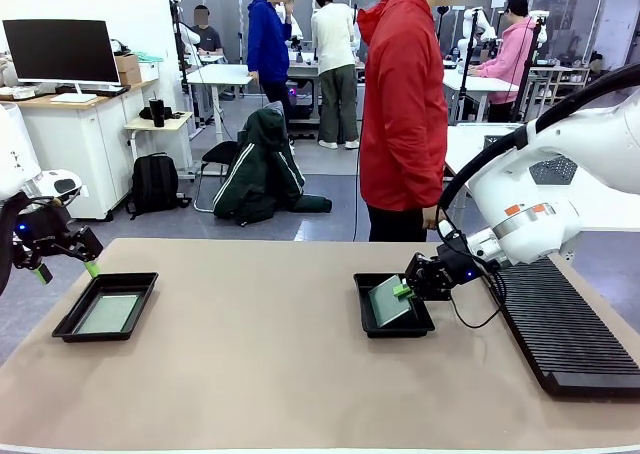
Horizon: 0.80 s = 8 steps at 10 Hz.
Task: Inspect and transfer BCBs to ESD trays.
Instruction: Pick up the Blank PCB from the PCB Rack and place it in the right ESD tray.
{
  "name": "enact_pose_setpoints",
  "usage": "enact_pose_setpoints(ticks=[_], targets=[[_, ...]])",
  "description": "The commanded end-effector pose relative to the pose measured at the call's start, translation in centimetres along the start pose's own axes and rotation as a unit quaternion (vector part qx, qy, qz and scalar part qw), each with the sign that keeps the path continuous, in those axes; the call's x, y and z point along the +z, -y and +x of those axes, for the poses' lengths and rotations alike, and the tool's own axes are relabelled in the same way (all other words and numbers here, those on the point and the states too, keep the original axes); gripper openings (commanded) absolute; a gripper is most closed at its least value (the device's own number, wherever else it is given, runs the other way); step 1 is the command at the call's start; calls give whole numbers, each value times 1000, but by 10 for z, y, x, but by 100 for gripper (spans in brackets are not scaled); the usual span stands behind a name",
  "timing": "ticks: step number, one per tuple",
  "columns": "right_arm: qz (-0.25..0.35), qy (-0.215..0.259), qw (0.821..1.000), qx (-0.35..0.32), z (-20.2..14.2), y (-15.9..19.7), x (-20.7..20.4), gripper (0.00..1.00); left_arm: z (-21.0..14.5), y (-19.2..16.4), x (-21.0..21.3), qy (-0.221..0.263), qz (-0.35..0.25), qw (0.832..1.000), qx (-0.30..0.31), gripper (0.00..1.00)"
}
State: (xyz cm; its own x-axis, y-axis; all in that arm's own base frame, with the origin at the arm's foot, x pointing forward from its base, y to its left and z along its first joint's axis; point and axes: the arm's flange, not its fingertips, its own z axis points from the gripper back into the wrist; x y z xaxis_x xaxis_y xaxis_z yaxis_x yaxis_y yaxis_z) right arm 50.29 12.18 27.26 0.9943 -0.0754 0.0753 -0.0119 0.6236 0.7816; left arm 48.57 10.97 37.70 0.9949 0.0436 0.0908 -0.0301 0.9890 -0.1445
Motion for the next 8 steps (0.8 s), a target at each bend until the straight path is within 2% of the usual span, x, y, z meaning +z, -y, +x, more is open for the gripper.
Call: enact_pose_setpoints(ticks=[1,4,8], targets=[[-33,2,999,-11,-1,-12,2,21,0,-1,-2,3,-1,1000,-1,100],[-68,3,998,-11,0,-23,2,39,0,-1,-2,3,-1,1000,-1,100],[-157,14,988,-4,-10,-58,8,66,0,-1,-2,3,-1,1000,-1,100]])
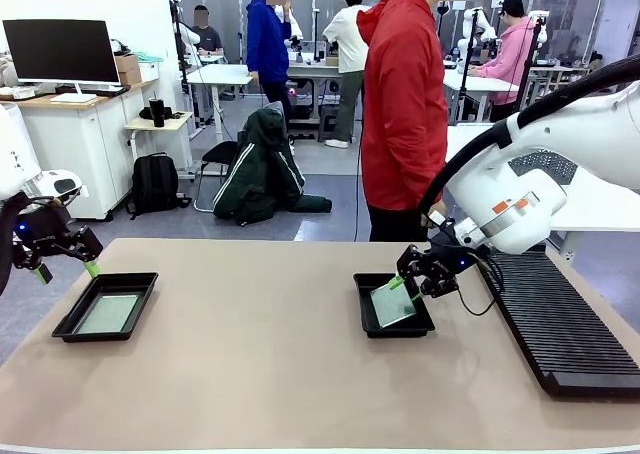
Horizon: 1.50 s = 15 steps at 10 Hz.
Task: Inspect and transfer BCBs to ESD trays.
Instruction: Pick up the Blank PCB from the PCB Rack and place it in the right ESD tray.
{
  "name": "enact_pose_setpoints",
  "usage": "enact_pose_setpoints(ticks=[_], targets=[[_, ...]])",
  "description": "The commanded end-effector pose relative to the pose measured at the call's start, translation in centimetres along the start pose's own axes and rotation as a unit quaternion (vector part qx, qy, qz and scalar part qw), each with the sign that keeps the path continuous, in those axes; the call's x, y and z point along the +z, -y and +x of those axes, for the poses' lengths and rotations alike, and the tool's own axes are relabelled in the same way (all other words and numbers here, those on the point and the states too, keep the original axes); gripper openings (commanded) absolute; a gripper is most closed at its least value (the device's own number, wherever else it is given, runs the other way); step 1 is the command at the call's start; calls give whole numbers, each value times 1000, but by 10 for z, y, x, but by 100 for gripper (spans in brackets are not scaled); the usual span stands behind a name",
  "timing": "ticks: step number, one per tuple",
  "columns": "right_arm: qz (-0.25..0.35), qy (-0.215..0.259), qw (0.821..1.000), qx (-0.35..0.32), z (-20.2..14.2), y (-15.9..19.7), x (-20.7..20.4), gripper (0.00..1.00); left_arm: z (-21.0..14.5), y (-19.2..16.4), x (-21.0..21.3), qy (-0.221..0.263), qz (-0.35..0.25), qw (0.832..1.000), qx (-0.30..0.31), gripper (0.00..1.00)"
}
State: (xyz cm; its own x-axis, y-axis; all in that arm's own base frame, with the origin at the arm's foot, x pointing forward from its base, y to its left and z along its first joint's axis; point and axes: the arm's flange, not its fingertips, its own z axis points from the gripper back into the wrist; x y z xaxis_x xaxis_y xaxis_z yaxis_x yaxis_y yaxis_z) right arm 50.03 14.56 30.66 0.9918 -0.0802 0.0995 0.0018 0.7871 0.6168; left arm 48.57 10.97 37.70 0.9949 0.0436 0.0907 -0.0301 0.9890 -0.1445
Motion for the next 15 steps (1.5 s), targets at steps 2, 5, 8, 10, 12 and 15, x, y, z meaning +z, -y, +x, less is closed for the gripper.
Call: enact_pose_setpoints(ticks=[2,5,8,10,12,15], targets=[[-91,11,996,-8,-14,-35,26,80,0,-1,-2,3,-1,1000,-1,100],[-148,7,989,-10,-25,-59,60,100,0,-1,-2,3,-1,1000,-1,100],[-200,-2,980,-3,-30,-72,79,100,0,-1,-2,3,-1,1000,-1,100],[-217,-9,976,-2,-28,-78,81,100,0,-1,-2,3,-1,1000,-1,100],[-191,1,982,3,-32,-69,79,100,0,-1,-2,3,-1,1000,-1,100],[-191,1,982,3,-32,-69,79,100,0,-1,-2,3,-1,1000,-1,100]])
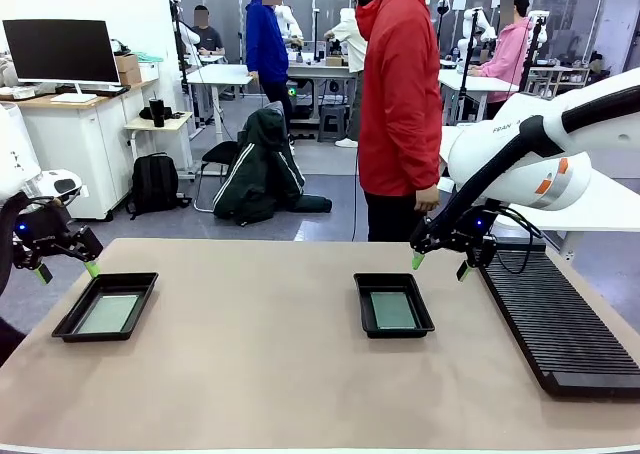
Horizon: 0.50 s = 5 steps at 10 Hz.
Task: Inspect and transfer BCBs to ESD trays.
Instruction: Pick up the Blank PCB from the PCB Rack and place it in the right ESD tray, then pick up the ESD tray and place it on the left side of the table.
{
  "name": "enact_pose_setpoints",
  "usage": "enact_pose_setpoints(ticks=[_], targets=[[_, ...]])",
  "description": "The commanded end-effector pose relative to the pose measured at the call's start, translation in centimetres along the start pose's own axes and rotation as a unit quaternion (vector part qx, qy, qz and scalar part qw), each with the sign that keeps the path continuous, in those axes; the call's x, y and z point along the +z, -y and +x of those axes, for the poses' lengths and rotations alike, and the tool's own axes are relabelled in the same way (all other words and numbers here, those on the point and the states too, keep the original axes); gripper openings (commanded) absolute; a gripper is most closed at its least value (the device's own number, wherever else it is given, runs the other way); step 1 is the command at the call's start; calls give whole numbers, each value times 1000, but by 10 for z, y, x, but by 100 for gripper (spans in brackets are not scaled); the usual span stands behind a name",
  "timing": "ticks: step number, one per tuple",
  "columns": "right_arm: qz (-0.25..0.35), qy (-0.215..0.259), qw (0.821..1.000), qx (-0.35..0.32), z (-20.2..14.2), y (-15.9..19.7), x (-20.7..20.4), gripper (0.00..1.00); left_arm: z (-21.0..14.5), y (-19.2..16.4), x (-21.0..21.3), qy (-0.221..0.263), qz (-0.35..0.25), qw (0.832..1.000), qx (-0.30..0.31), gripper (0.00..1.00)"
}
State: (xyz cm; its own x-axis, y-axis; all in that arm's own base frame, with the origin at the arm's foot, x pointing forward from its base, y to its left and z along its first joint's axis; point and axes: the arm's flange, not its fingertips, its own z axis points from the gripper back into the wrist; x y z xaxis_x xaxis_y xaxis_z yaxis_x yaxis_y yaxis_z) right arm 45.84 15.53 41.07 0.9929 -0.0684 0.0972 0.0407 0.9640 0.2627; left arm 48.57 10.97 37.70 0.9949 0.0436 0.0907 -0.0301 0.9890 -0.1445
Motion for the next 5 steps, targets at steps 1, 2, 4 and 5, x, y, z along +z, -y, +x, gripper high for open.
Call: enact_pose_setpoints(ticks=[1,2,4,5], targets=[[8,5,1000,-2,0,1,-3,100,0,-1,-2,3,-1,1000,-1,100],[8,5,1000,-2,0,1,-3,100,0,-1,-2,3,-1,1000,-1,100],[8,5,1000,-2,0,1,-3,100,0,-1,-2,3,-1,1000,-1,100],[8,5,1000,-2,0,1,-3,100,0,-1,-2,3,-1,1000,-1,100]])
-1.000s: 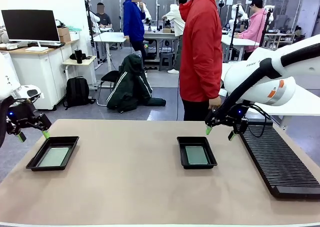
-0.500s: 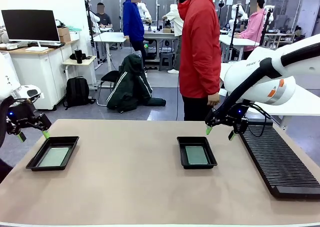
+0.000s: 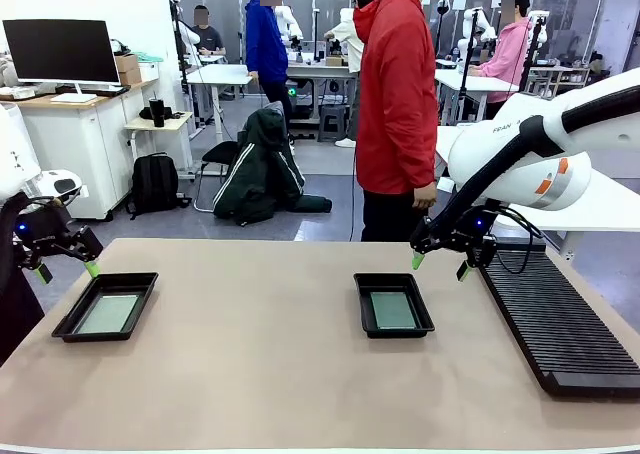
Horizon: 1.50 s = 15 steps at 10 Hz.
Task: Inspect and transfer BCBs to ESD trays.
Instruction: Pick up the ESD tray and place it on the left side of the table.
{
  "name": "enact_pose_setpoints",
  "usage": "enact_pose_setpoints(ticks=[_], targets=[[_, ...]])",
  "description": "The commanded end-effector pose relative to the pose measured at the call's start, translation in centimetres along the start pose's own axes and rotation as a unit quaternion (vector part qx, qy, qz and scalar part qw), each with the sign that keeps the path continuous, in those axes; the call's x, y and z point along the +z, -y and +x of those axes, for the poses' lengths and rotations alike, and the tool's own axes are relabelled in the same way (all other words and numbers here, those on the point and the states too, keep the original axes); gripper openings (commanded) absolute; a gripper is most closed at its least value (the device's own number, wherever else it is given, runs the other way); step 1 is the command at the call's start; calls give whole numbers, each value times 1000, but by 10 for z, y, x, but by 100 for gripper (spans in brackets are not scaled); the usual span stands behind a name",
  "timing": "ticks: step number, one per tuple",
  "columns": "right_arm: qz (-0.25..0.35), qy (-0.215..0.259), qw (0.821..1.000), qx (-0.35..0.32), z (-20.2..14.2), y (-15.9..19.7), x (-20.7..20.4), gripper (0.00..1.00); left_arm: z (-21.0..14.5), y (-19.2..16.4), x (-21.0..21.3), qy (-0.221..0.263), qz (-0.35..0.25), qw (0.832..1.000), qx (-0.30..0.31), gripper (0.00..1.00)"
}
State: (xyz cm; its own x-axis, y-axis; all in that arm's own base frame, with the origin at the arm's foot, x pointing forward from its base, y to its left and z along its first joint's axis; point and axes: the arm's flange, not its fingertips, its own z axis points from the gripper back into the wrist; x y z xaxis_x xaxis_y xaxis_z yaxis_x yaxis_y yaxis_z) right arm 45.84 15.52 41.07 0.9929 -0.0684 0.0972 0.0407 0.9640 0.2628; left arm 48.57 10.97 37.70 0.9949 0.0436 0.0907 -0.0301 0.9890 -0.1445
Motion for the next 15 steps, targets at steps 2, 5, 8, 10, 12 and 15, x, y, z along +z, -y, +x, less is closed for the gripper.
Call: enact_pose_setpoints(ticks=[2,5,8,10,12,15], targets=[[8,5,1000,-2,0,1,-3,100,0,-1,-2,3,-1,1000,-1,100],[8,5,1000,-2,0,1,-3,100,0,-1,-2,3,-1,1000,-1,100],[0,0,1000,0,0,0,0,100,2,12,4,-2,-8,1000,-7,100],[56,-6,998,-12,-8,38,19,100,-12,61,12,6,-40,999,-9,100],[124,-6,992,-22,-13,78,35,100,-22,118,18,4,-54,998,-14,100],[146,9,989,-13,-21,131,49,100,-31,230,17,0,-52,999,-11,100]])
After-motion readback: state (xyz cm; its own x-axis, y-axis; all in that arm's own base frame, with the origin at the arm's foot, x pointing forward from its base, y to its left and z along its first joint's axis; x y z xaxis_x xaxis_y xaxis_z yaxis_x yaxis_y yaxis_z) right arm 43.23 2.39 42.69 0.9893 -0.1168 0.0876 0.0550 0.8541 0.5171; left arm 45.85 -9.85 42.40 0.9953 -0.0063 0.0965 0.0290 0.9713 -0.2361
